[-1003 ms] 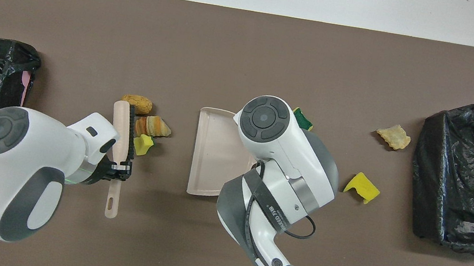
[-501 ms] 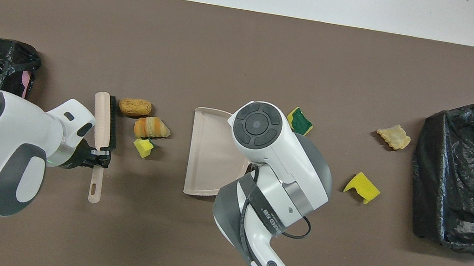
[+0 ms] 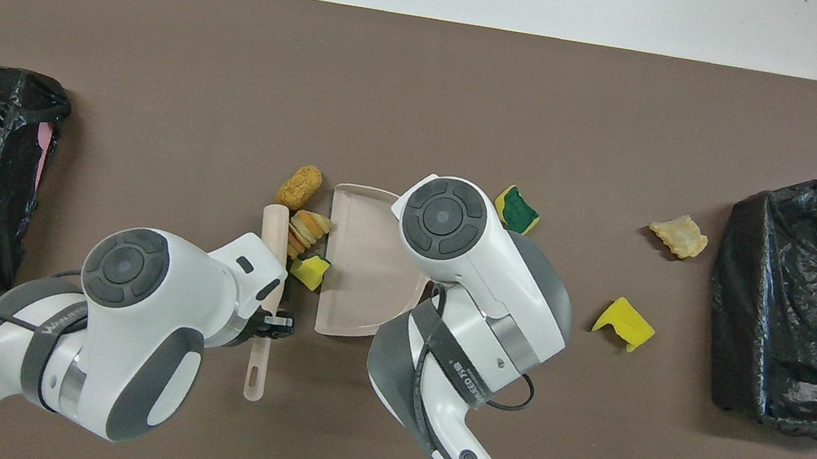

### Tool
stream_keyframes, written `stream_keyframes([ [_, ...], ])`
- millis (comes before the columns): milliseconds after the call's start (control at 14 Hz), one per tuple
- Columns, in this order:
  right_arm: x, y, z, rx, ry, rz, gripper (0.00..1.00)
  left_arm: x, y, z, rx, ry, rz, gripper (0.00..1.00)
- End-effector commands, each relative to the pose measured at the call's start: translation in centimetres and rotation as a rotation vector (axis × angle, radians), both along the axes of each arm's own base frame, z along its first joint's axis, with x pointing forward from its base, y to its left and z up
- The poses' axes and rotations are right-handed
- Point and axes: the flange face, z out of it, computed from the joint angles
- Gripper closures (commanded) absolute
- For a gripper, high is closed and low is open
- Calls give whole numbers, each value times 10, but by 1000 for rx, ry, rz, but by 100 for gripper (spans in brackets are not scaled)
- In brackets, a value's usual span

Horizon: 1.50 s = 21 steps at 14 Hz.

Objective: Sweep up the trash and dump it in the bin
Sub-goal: 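Sweep the crusts and sponges into the dustpan with the left gripper's brush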

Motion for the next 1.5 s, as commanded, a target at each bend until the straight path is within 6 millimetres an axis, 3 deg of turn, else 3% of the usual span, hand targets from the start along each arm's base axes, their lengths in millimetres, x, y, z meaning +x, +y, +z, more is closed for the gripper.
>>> stream_keyframes([
  [0, 0, 4, -7, 28, -25, -1, 100, -17, -31, 10, -45, -20, -48, 100],
  [215, 0, 4, -7, 29, -25, -1, 100, -11, -44, 39, -78, -61, -79, 100],
  [358, 0, 3, -7, 28, -23, -3, 100, -3, -39, 64, -83, -35, -95, 100],
  [573, -1, 3, -7, 22, -18, -3, 100, 47, 9, 92, -5, -78, -125, 100],
  [645, -1, 3, -7, 22, -17, -3, 100, 64, 20, 92, 39, -126, -176, 100],
  [716, -2, 3, -7, 20, -16, -2, 100, 86, 47, 91, 42, -156, -177, 100],
  [788, -2, 3, -7, 19, -16, -2, 100, 104, 68, 84, 44, -180, -204, 100],
  [931, -2, 3, -7, 19, -13, -4, 100, 146, 81, 68, 63, -237, -277, 100],
  [1075, -2, 3, -7, 19, -13, -4, 100, 179, 72, 37, 79, -218, -293, 100],
  [1218, -2, 3, -7, 18, -12, -4, 100, 173, 69, 10, 75, -198, -366, 100],
  [1433, -4, 1, -10, 14, -7, -5, 100, 140, 70, -9, 77, -140, -394, 100],
])
